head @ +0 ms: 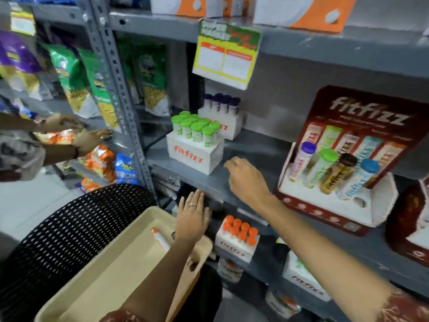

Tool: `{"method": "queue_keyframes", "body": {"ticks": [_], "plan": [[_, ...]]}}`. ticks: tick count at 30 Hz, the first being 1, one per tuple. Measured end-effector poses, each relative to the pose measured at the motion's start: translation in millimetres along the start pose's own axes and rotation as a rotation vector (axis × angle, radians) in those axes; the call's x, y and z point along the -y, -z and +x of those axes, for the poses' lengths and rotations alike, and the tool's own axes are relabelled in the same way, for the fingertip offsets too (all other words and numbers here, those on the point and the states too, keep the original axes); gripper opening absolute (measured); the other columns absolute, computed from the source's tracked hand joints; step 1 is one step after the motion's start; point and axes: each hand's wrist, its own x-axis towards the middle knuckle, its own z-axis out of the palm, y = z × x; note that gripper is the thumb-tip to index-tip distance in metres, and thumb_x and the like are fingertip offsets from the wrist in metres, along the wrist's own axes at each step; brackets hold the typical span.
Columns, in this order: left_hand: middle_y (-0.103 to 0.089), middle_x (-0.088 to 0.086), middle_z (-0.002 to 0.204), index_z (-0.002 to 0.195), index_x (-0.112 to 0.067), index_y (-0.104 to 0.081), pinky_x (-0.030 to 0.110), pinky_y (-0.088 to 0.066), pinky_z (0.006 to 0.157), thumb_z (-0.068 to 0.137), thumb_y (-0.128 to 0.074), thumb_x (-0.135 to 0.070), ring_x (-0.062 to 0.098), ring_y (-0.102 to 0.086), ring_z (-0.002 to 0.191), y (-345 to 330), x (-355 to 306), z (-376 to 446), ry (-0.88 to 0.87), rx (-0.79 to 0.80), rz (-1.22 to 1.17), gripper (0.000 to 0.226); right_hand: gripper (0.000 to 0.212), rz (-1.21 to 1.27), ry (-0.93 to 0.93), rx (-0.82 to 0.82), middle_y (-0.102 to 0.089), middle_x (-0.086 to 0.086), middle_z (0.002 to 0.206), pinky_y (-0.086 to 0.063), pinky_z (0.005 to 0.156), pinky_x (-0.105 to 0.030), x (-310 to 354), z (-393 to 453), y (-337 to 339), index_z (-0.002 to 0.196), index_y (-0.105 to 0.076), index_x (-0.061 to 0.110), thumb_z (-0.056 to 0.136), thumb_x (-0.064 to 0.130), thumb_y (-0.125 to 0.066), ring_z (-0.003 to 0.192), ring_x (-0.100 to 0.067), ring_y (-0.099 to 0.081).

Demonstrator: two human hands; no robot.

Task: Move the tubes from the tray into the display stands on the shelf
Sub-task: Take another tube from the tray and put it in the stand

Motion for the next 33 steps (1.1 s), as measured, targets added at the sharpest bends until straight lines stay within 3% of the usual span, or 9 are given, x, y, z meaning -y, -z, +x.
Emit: {"method": "queue_keyframes", "body": {"ticks": [2, 3, 7, 12, 15, 23, 26, 29, 33], "plan": [[-0.048, 0.019, 0.140, 0.132, 0.002, -0.049, 0.049, -0.037, 0.107, 0.095, -0.043, -0.024, 0.033, -0.048, 0.129, -3.3, 26.3, -21.1, 0.039, -0.053, 0.059, 0.045, 0.033, 0.019, 0.044, 0.057, -0.056, -0.016, 0.117, -0.049, 0.086, -0.042, 21.1, 0.2, -28.9, 0.113, -0.055, 0.001, 0.083, -0.006, -0.043, 0.111, -0.033, -0.051], [-0.045, 0.019, 0.143, 0.134, 0.001, -0.045, 0.048, -0.038, 0.107, 0.095, -0.039, -0.026, 0.031, -0.046, 0.132, -5.7, 38.9, -32.8, 0.079, -0.011, 0.099, 0.048, 0.031, 0.031, 0.062, 0.085, -0.057, -0.017, 0.115, -0.048, 0.084, -0.042, 31.1, -0.1, -44.0, 0.111, -0.055, 0.001, 0.083, -0.006, -0.043, 0.109, -0.033, -0.052], [-0.001, 0.007, 0.161, 0.150, -0.010, 0.000, 0.044, -0.007, 0.118, 0.101, -0.024, -0.038, 0.021, -0.001, 0.148, -33.2, 90.5, -79.2, 0.326, 0.311, 0.113, 0.061, 0.025, 0.087, 0.126, 0.233, -0.058, -0.014, 0.114, -0.046, 0.086, -0.040, 64.3, -5.9, -110.2, 0.109, -0.055, 0.005, 0.087, 0.003, -0.044, 0.110, -0.031, -0.052], [0.012, 0.008, 0.160, 0.149, -0.010, 0.008, 0.048, -0.004, 0.118, 0.099, -0.022, -0.048, 0.023, 0.008, 0.147, -66.0, 127.6, -125.7, 0.461, 0.480, 0.105, 0.069, 0.024, 0.104, 0.096, 0.415, -0.060, -0.013, 0.114, -0.046, 0.086, -0.038, 94.7, -20.9, -189.9, 0.111, -0.056, 0.008, 0.094, 0.016, -0.041, 0.109, -0.029, -0.055], [0.014, 0.008, 0.160, 0.149, -0.010, 0.009, 0.051, -0.004, 0.118, 0.098, -0.026, -0.050, 0.024, 0.010, 0.147, -85.4, 140.8, -144.4, 0.532, 0.550, 0.054, 0.074, 0.029, 0.102, 0.105, 0.502, -0.059, -0.012, 0.115, -0.048, 0.081, -0.036, 108.0, -28.2, -226.5, 0.116, -0.054, 0.010, 0.088, 0.017, -0.054, 0.108, -0.030, -0.056], [0.033, 0.004, 0.151, 0.145, -0.013, 0.021, 0.053, 0.009, 0.115, 0.085, -0.033, -0.071, 0.024, 0.022, 0.144, -126.0, 151.2, -171.4, 0.640, 0.649, -0.079, 0.100, 0.035, -0.016, 0.013, 0.557, -0.062, -0.020, 0.119, -0.056, 0.076, -0.035, 126.6, -43.2, -283.8, 0.114, -0.058, 0.004, 0.080, 0.011, -0.058, 0.107, -0.033, -0.062], [0.041, 0.000, 0.141, 0.141, -0.015, 0.028, 0.053, 0.014, 0.114, 0.083, -0.028, -0.075, 0.023, 0.026, 0.142, -134.7, 152.8, -174.1, 0.640, 0.638, -0.088, 0.100, 0.035, -0.106, 0.047, 0.541, -0.072, -0.012, 0.092, -0.057, 0.060, -0.026, 132.4, -46.1, -289.8, 0.103, -0.062, 0.008, 0.071, 0.016, -0.072, 0.085, -0.022, -0.070], [0.044, 0.000, 0.139, 0.137, -0.017, 0.033, 0.051, 0.018, 0.113, 0.083, -0.026, -0.076, 0.020, 0.031, 0.139, -139.5, 155.5, -176.8, 0.636, 0.636, -0.100, 0.099, 0.033, -0.160, 0.092, 0.555, -0.070, -0.010, 0.095, -0.057, 0.064, -0.029, 133.4, -47.1, -297.4, 0.118, -0.051, 0.007, 0.086, 0.012, -0.059, 0.084, -0.020, -0.070], [0.040, -0.001, 0.145, 0.139, -0.017, 0.030, 0.050, 0.017, 0.113, 0.082, -0.027, -0.077, 0.020, 0.030, 0.140, -140.6, 155.6, -176.8, 0.643, 0.638, -0.104, 0.101, 0.040, -0.099, 0.077, 0.577, -0.069, -0.016, 0.101, -0.056, 0.068, -0.032, 135.3, -41.2, -302.1, 0.125, -0.043, 0.001, 0.087, 0.007, -0.056, 0.086, -0.025, -0.069]]}}
